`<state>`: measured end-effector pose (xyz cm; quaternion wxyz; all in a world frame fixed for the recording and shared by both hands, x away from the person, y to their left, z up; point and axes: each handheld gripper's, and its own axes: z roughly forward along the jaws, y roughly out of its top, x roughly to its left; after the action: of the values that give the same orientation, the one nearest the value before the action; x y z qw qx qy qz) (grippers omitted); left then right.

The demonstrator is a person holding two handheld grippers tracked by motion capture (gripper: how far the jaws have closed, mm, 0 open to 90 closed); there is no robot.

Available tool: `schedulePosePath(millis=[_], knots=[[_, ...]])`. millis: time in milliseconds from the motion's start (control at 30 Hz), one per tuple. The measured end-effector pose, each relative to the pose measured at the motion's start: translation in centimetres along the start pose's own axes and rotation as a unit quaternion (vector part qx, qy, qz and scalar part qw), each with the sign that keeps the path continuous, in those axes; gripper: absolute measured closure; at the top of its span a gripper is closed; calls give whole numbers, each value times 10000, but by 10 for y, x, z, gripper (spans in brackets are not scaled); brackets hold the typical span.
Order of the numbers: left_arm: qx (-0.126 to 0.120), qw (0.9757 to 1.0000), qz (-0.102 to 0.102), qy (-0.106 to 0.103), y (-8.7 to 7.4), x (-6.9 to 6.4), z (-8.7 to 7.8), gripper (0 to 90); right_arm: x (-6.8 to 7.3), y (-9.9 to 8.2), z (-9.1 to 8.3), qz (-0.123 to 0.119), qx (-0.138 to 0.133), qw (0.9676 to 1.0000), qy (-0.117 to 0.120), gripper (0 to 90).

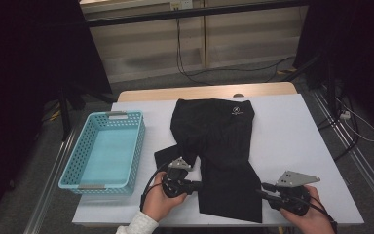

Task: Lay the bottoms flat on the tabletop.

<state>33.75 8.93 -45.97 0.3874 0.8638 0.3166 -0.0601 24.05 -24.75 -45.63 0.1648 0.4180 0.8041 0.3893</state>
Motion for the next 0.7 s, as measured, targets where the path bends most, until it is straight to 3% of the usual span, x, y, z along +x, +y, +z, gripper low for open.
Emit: schedulePosePath(millis=[100, 133, 200, 267, 467, 567, 700], knots=[[76, 10000, -23, 14, 0, 3, -4, 893, -2, 5, 3, 149, -114, 9997, -159, 551], [87, 10000, -3, 12, 0, 4, -4, 894, -6, 9, 6, 316, -153, 9991, -253, 536], [88, 10000, 6, -4, -1, 4, -4, 895, -8, 11, 8, 382, -165, 9987, -303, 527], [83, 10000, 6, -10, 0, 3, -3, 896, -16, 15, 13, 593, -221, 9973, -365, 520], [73, 10000, -32, -33, -1, 4, -4, 895, -25, 21, 19, 656, -166, 9965, -497, 571], [85, 9999, -25, -48, -1, 4, -4, 895, -29, 26, 26, 671, -183, 9965, -453, 591], [87, 10000, -35, 12, 0, 3, -3, 896, -32, 34, 47, 683, 31, 9970, -367, 597]])
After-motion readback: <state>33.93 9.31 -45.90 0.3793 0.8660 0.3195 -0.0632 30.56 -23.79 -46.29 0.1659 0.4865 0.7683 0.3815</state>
